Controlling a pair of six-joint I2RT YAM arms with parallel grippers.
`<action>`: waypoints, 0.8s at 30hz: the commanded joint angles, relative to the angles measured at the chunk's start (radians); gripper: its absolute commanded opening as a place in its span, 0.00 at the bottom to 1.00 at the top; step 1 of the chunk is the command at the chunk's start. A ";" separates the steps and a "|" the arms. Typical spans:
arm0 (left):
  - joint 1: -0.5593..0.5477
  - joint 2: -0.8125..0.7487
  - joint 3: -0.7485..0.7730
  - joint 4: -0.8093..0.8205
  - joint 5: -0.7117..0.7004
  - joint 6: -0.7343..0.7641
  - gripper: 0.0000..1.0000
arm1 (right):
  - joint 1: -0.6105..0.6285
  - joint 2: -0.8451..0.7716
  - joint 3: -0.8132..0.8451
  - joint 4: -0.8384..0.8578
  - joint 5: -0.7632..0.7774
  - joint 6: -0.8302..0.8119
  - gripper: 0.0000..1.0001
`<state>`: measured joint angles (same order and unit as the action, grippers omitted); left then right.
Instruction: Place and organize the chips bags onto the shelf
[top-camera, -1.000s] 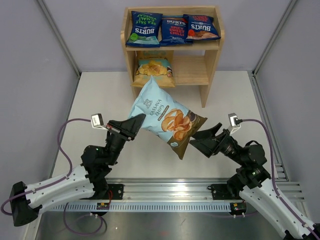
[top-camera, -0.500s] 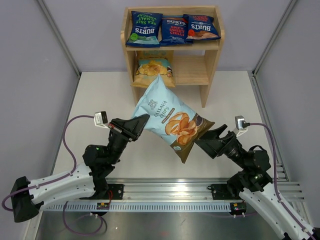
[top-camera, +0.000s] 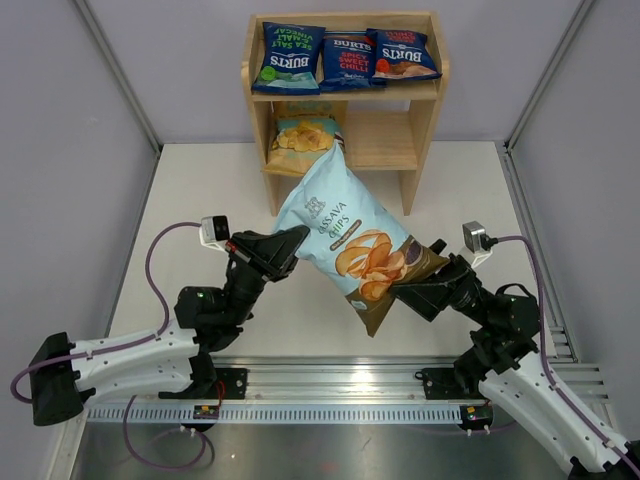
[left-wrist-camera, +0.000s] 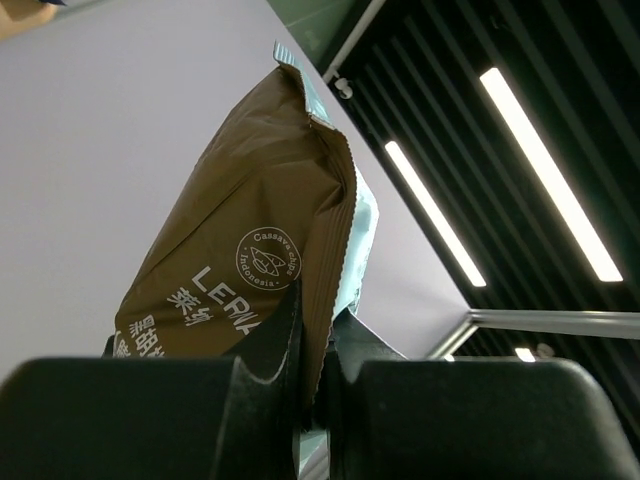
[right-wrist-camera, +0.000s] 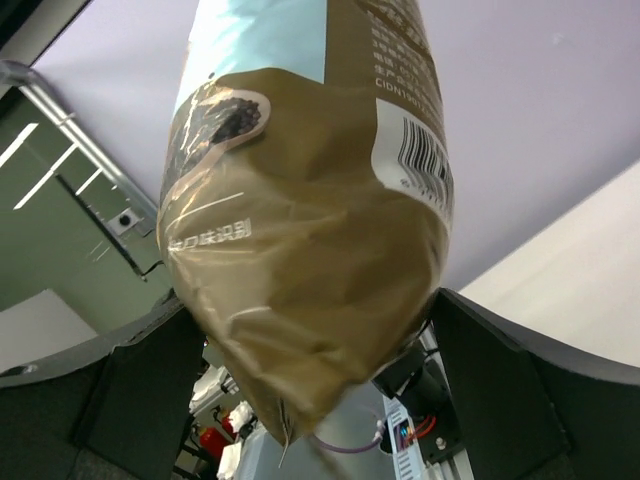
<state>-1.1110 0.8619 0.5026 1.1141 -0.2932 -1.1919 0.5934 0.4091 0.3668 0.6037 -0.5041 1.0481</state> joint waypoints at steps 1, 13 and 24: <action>-0.030 0.017 0.039 0.089 0.057 -0.032 0.00 | -0.001 -0.001 0.072 0.113 -0.050 0.013 0.99; -0.032 0.023 0.102 -0.120 0.101 0.103 0.01 | -0.001 0.007 0.187 -0.143 0.013 -0.002 0.99; -0.032 -0.030 0.088 -0.272 0.062 0.179 0.40 | -0.001 -0.006 0.132 -0.041 0.019 -0.007 0.45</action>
<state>-1.1286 0.8330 0.5819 0.9386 -0.2920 -1.0679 0.5926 0.3946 0.5022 0.4919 -0.5053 1.0401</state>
